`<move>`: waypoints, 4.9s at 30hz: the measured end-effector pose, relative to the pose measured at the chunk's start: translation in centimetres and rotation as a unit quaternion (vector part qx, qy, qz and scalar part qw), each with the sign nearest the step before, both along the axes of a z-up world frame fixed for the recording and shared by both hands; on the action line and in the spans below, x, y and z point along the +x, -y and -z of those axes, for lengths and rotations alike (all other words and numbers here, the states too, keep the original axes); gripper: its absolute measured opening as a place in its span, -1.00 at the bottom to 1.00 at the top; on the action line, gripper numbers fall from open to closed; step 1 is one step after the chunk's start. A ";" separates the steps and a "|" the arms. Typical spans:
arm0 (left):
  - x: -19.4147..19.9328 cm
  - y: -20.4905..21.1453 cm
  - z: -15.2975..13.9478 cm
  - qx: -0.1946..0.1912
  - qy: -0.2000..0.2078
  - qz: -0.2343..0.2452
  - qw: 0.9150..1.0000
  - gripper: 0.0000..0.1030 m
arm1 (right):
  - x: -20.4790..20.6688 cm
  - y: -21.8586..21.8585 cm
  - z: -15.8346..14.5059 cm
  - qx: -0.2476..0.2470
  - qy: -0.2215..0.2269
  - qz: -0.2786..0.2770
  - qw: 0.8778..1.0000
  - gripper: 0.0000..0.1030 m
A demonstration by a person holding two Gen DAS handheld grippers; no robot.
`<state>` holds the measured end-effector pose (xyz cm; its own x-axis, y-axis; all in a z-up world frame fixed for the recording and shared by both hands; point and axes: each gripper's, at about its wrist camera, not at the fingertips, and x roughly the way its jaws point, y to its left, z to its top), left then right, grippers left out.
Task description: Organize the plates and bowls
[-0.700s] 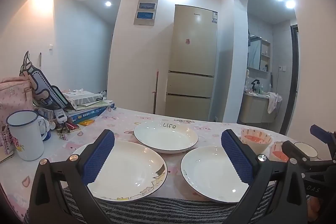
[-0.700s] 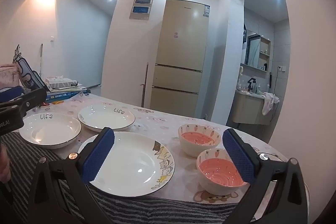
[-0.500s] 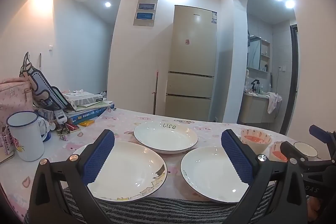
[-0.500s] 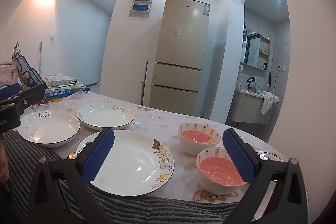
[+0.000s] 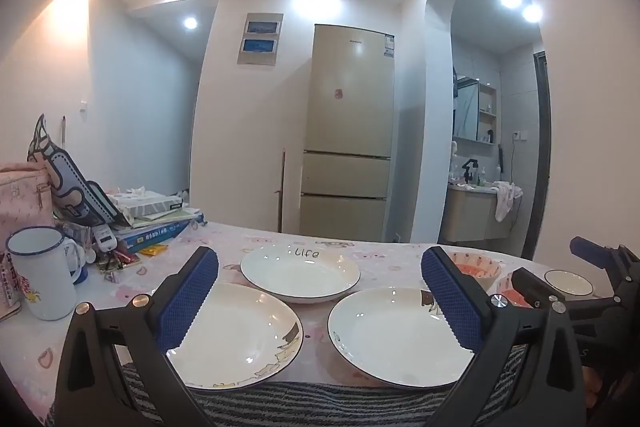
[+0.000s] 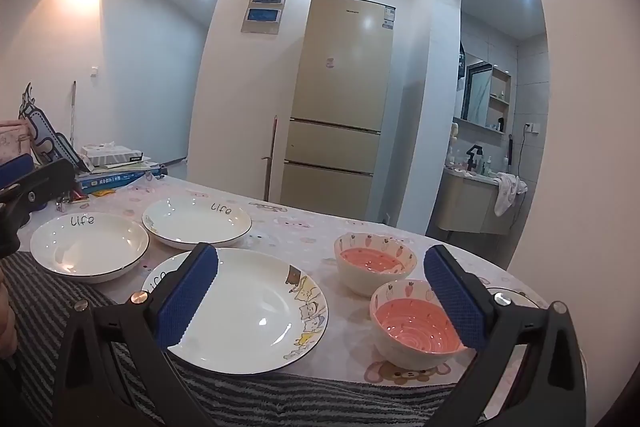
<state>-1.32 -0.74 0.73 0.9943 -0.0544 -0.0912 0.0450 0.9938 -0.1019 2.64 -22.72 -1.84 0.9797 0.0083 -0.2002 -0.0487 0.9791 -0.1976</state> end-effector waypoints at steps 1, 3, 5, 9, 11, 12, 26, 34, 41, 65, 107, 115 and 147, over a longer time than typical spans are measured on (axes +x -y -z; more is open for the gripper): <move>-0.1 0.1 0.0 0.002 0.004 0.003 1.000 1.00 | 0.0 0.1 -0.1 0.001 -0.001 0.000 1.000 1.00; -0.6 0.2 -0.1 0.002 0.014 0.009 1.000 1.00 | 0.1 0.1 -0.1 0.000 -0.005 0.001 1.000 1.00; -1.0 0.3 -0.1 0.006 0.024 0.003 1.000 1.00 | 0.3 0.0 0.0 -0.002 -0.008 0.007 1.000 1.00; -1.7 1.0 -0.3 0.022 0.037 -0.002 0.999 1.00 | 0.0 0.6 -0.3 0.005 0.005 0.038 0.999 1.00; -1.7 1.4 -0.3 0.032 0.034 0.000 0.999 1.00 | -0.1 0.9 -0.3 0.011 0.005 0.038 0.999 1.00; -1.7 1.5 -0.4 0.036 0.033 0.000 0.999 1.00 | 0.0 1.0 -0.3 0.012 0.003 0.037 0.999 1.00; -1.0 1.3 -0.1 0.034 0.019 -0.009 0.999 1.00 | 0.0 1.1 -0.2 0.016 0.005 0.035 0.999 1.00; -0.8 0.9 0.1 0.017 0.017 -0.009 1.000 1.00 | 0.1 1.6 -0.3 0.030 0.001 0.042 0.999 1.00; -0.5 0.7 0.2 0.018 0.007 -0.013 1.000 1.00 | 0.4 1.4 -0.3 0.029 -0.004 0.042 0.999 1.00; -0.5 0.4 0.1 0.008 0.004 -0.017 1.000 1.00 | 0.4 1.4 -0.2 0.028 -0.009 0.046 0.999 1.00; -0.5 0.1 0.2 0.003 0.003 -0.026 1.000 1.00 | 0.3 1.5 -0.2 0.025 -0.005 0.046 0.999 1.00; -0.2 -1.1 0.4 -0.021 -0.003 -0.033 0.999 1.00 | 0.4 1.5 -0.1 0.024 -0.006 0.045 0.999 1.00; 4.5 -15.8 2.6 -0.210 -0.211 -0.076 0.952 -0.03 | 7.7 -7.9 -8.6 0.084 -0.111 -0.172 0.975 0.82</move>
<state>3.20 15.03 -1.85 0.8734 -0.0323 -0.4860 -0.2294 0.8529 -0.4690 10.39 -14.83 6.80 0.8456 0.3801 -0.3748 -0.4036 0.9148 0.0172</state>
